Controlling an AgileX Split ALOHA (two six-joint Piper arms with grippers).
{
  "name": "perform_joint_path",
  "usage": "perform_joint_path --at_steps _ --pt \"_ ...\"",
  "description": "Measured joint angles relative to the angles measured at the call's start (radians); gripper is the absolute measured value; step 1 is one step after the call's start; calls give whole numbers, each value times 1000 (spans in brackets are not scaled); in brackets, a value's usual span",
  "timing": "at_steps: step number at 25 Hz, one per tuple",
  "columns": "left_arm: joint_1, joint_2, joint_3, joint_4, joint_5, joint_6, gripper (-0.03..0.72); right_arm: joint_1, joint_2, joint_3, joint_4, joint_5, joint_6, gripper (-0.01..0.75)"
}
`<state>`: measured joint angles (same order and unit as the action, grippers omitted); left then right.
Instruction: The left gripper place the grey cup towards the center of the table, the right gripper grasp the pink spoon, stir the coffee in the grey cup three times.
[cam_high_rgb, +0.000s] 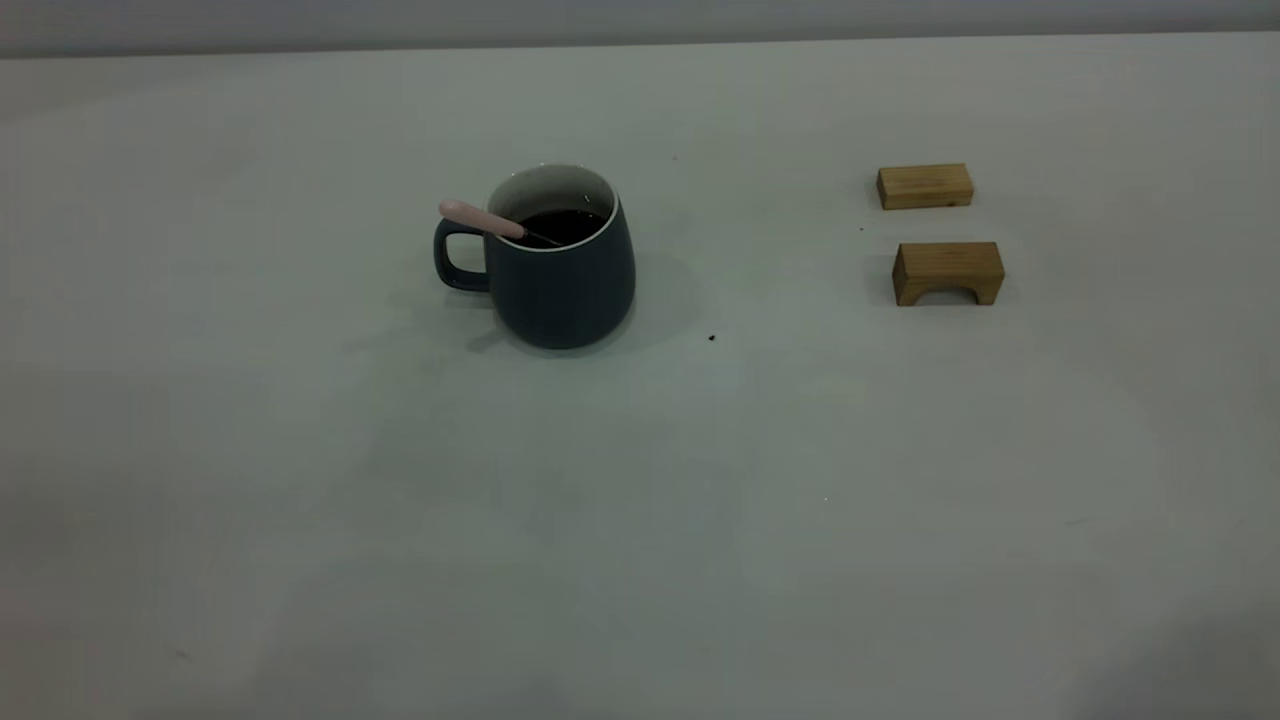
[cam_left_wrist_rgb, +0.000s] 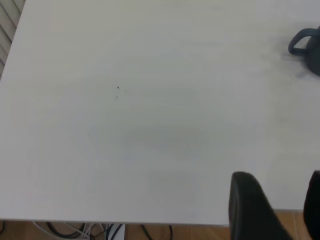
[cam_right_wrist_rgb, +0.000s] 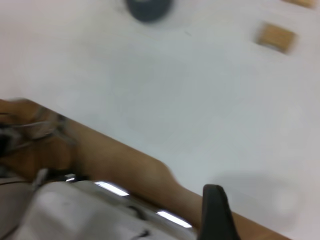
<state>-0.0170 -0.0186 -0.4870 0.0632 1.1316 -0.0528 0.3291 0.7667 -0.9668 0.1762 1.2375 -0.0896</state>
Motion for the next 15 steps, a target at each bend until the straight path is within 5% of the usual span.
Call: perform_joint_path --at_steps 7,15 --pt "0 0 0 0 0 0 341 -140 -393 282 -85 -10 1 555" --pt "0 0 0 0 0 0 341 -312 -595 429 -109 -42 1 555"
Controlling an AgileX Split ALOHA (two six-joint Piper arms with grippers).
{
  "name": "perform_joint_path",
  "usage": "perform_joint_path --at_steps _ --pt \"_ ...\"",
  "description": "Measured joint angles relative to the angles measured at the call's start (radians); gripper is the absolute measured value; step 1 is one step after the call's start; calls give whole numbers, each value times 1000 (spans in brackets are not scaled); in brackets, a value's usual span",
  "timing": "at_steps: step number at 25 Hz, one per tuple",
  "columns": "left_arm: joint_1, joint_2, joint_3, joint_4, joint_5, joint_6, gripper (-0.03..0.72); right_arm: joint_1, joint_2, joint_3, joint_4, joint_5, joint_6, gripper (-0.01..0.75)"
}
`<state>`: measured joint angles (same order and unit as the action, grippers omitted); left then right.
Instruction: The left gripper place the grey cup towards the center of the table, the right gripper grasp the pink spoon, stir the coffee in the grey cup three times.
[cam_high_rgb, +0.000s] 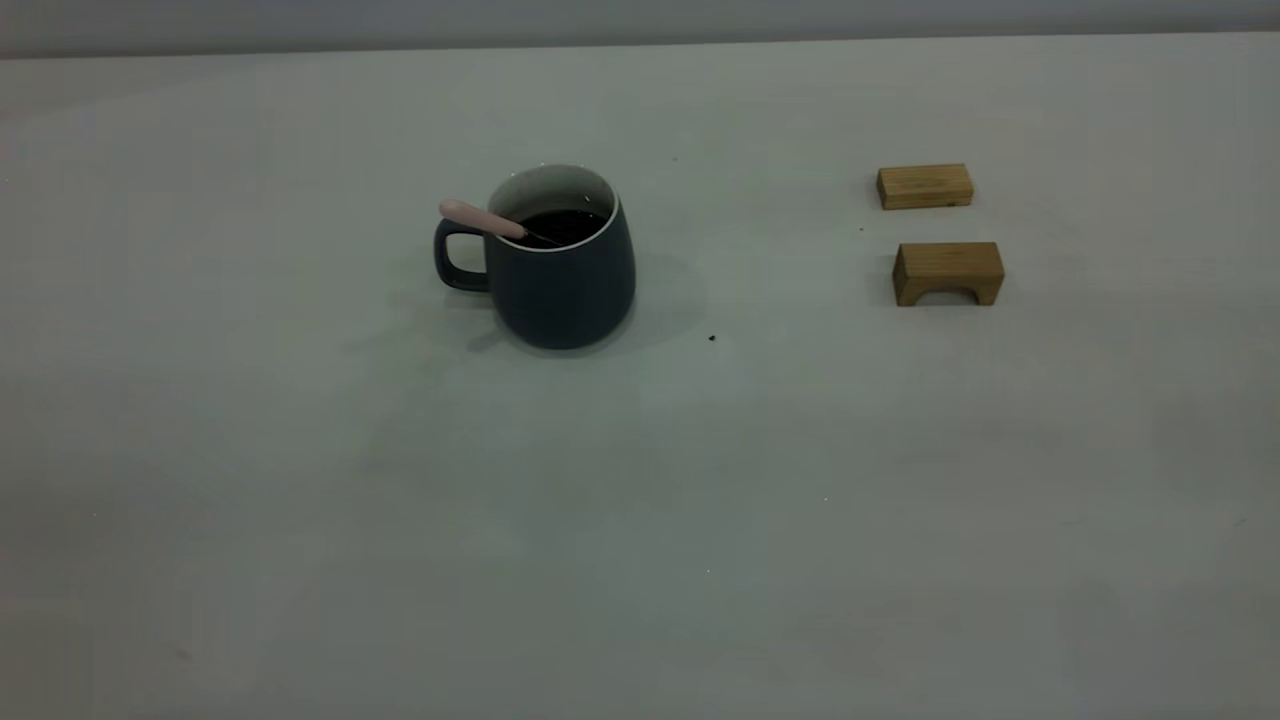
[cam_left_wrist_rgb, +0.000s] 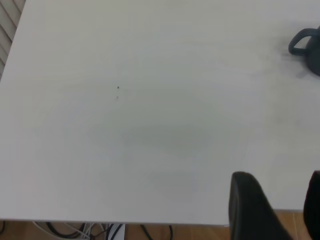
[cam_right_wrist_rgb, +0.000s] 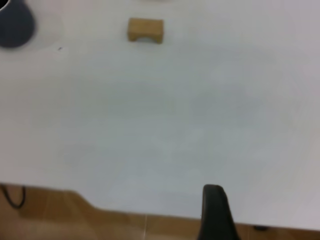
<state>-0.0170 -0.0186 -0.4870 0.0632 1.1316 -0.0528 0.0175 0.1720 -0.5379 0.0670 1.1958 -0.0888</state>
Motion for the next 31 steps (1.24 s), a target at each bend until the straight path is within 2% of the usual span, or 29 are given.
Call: perform_joint_path --at_steps 6,31 --pt "0 0 0 0 0 0 341 -32 -77 68 -2 -56 0 555" --pt "0 0 0 0 0 0 341 -33 -151 69 -5 -61 0 555"
